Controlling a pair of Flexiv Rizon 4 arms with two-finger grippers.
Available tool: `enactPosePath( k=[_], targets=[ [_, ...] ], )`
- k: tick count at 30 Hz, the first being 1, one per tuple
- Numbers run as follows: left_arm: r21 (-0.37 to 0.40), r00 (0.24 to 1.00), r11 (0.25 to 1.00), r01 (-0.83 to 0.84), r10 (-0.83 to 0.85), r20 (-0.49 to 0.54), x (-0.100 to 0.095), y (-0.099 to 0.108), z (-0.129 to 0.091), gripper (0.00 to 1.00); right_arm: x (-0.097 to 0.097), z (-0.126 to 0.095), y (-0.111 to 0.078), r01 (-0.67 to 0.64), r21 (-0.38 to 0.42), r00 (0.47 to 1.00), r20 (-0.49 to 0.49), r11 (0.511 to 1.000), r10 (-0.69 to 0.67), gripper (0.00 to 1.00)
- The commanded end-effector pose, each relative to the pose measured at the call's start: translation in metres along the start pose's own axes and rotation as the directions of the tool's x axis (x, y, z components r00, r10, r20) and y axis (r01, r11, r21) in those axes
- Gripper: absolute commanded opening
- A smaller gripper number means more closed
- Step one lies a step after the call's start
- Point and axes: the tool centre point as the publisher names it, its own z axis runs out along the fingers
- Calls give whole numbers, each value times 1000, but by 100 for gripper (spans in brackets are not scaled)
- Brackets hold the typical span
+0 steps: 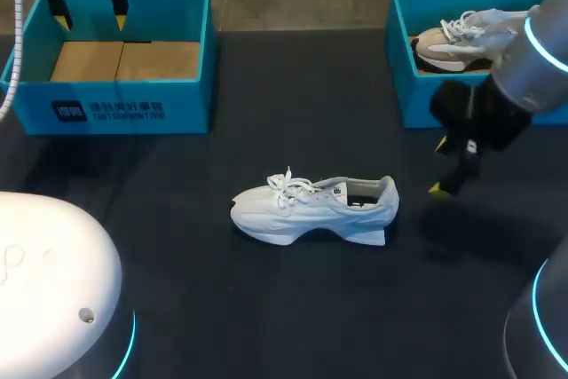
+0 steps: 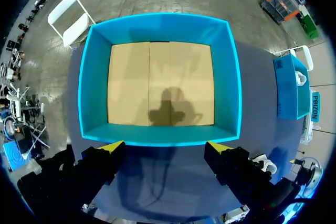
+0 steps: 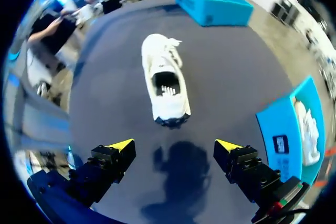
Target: Take the shoe out of the shoebox, open the shoe tongue, remove and reinsert the insole, then place the shoe into the shoebox
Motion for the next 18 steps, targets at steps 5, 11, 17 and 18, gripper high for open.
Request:
enactPosePath(
  k=[5, 11, 17, 18],
  targets=[
    [0, 1000, 1000, 0, 0, 0, 0, 0, 0, 100, -5, 8, -15, 211, -277, 978, 49, 938, -205, 100],
    [0, 1000, 1000, 0, 0, 0, 0, 0, 0, 100, -5, 9, -17, 216, -258, 976, 66, 942, -206, 100],
    [0, 1000, 1000, 0, 0, 0, 0, 0, 0, 100, -5, 9, -17, 216, -258, 976, 66, 942, -206, 100],
    [0, 1000, 1000, 0, 0, 0, 0, 0, 0, 100, -5, 9, -17, 216, -258, 976, 66, 942, -206, 100]
  ],
)
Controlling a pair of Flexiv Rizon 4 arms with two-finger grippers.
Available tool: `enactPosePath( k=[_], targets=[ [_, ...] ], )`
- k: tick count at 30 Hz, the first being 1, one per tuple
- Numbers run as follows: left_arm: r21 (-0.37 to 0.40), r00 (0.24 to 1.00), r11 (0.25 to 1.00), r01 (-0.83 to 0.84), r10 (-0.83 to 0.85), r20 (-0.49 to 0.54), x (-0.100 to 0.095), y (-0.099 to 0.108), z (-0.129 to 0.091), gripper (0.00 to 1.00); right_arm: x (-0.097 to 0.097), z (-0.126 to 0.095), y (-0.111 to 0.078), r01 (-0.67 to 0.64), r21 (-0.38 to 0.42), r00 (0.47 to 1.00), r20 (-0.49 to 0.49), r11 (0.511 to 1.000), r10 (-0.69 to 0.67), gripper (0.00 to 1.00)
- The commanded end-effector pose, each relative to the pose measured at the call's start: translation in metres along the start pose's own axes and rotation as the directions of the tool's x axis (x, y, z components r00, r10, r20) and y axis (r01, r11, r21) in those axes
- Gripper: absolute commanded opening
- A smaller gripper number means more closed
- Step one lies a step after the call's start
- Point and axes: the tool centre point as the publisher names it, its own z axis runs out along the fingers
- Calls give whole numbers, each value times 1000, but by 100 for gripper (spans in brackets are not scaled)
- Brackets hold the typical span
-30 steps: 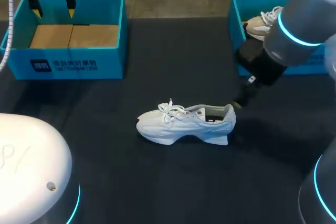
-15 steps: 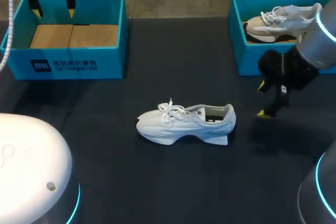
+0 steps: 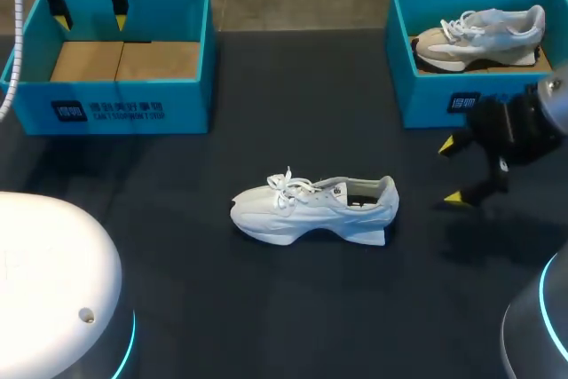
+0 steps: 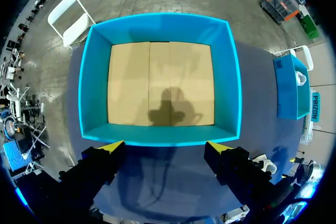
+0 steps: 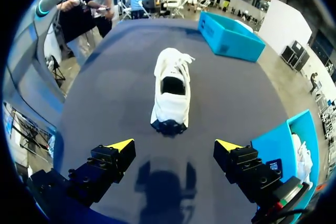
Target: Take the shoe out of the shoebox, open the shoe tongue, remove and reinsert the insole, then place the shoe into the shoebox
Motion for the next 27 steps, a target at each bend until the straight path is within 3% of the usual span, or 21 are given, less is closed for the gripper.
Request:
enactPosePath(
  k=[1, 7, 16, 27],
  targets=[
    [0, 1000, 1000, 0, 0, 0, 0, 0, 0, 100, 3, 0, -3, 3, -24, 1000, 7, 1000, -2, 100],
    [0, 1000, 1000, 0, 0, 0, 0, 0, 0, 100, 3, 0, -3, 3, -24, 1000, 7, 1000, -2, 100],
    [0, 1000, 1000, 0, 0, 0, 0, 0, 0, 100, 1, 39, -14, -5, -37, 1000, 27, 999, 6, 100],
    [0, 1000, 1000, 0, 0, 0, 0, 0, 0, 100, 0, 83, -2, -77, -103, 996, 25, 992, 80, 100]
  ],
)
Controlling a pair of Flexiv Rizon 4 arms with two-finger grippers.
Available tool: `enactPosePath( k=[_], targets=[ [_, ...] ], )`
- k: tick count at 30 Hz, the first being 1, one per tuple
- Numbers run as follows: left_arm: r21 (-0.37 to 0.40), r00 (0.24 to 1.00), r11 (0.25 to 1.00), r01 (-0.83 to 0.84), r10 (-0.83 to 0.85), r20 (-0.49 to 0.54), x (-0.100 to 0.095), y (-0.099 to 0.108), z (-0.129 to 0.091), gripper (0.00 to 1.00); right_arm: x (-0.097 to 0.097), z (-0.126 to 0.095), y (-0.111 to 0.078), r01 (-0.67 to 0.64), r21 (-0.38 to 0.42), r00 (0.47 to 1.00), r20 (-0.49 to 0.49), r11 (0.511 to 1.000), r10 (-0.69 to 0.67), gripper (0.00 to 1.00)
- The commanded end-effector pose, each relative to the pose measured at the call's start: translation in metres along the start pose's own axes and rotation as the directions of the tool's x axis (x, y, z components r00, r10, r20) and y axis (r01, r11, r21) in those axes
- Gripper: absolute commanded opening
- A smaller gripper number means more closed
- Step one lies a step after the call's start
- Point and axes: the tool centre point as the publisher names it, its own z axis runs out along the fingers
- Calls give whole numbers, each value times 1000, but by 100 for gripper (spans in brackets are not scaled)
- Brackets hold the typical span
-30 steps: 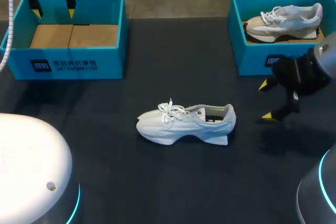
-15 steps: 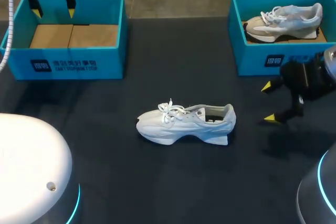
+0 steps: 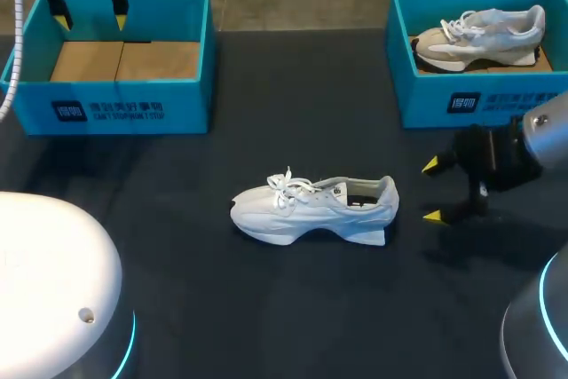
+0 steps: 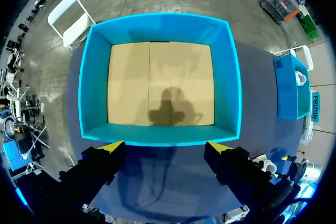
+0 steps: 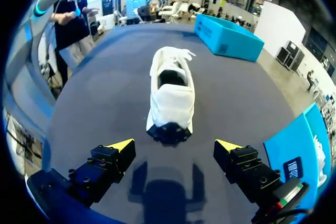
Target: Take the shoe out of the shoebox, open the shoe tongue, remove and reinsert the insole, then place the shoe into the shoebox
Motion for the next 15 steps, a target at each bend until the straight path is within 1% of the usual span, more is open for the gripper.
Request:
enactPosePath(
  k=[1, 8, 9, 15],
  targets=[
    [0, 1000, 1000, 0, 0, 0, 0, 0, 0, 100, -5, 29, 4, -39, -38, 999, 3, 999, 39, 100],
    [0, 1000, 1000, 0, 0, 0, 0, 0, 0, 100, -9, 49, 11, -76, -108, 997, 15, 991, 78, 100],
    [0, 1000, 1000, 0, 0, 0, 0, 0, 0, 100, -10, 51, 11, -76, -108, 997, 15, 991, 79, 100],
    [0, 1000, 1000, 0, 0, 0, 0, 0, 0, 100, -12, 59, 9, -78, -143, 996, 18, 987, 82, 100]
  ],
)
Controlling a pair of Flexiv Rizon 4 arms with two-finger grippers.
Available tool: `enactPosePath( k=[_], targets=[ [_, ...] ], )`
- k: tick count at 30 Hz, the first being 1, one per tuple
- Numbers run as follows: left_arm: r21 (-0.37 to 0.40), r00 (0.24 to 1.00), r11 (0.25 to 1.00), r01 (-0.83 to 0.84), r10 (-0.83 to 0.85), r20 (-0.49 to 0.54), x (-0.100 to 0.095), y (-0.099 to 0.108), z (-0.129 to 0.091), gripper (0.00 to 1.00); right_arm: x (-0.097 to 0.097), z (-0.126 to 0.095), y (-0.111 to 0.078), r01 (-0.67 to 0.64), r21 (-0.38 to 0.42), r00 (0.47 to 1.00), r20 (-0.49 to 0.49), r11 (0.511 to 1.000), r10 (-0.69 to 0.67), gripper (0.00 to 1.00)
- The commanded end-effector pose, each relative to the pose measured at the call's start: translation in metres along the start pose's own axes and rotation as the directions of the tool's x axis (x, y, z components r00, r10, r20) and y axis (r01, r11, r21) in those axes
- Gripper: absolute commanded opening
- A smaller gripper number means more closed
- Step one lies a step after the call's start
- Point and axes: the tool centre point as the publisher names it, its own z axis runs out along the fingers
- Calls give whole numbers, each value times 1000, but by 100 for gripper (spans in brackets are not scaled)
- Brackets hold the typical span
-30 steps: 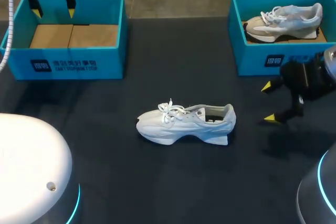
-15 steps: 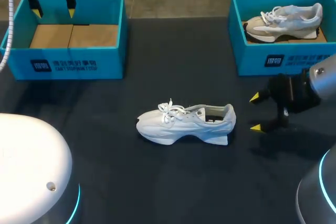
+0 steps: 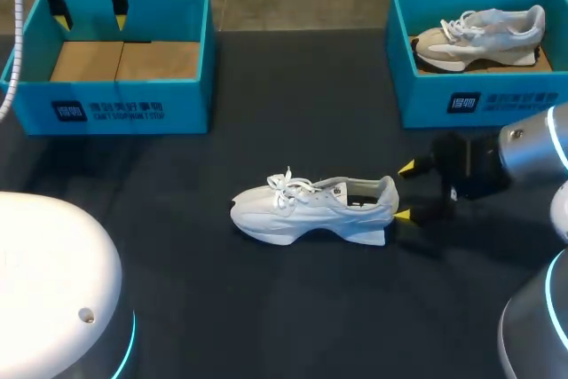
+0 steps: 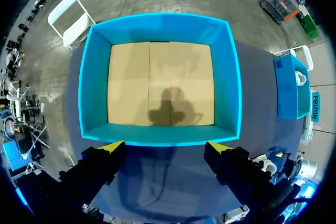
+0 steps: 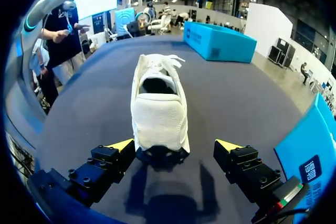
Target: Take the shoe out of the shoebox, open the shoe tongue, remove and reinsert the insole, then place the shoe into the shoebox
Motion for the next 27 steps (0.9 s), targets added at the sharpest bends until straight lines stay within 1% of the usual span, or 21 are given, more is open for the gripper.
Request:
enactPosePath(
  k=[1, 7, 13, 27],
  targets=[
    [0, 1000, 1000, 0, 0, 0, 0, 0, 0, 100, -2, 12, -5, 2, -20, 1000, 0, 1000, -2, 100],
    [0, 1000, 1000, 0, 0, 0, 0, 0, 0, 100, 1, 18, -11, -15, -23, 1000, -13, 1000, 14, 100],
    [0, 1000, 1000, 0, 0, 0, 0, 0, 0, 100, 8, 26, -12, -27, -19, 999, -27, 999, 26, 100],
    [0, 1000, 1000, 0, 0, 0, 0, 0, 0, 100, 19, 45, -1, -39, -47, 999, -38, 998, 37, 100]
  ],
)
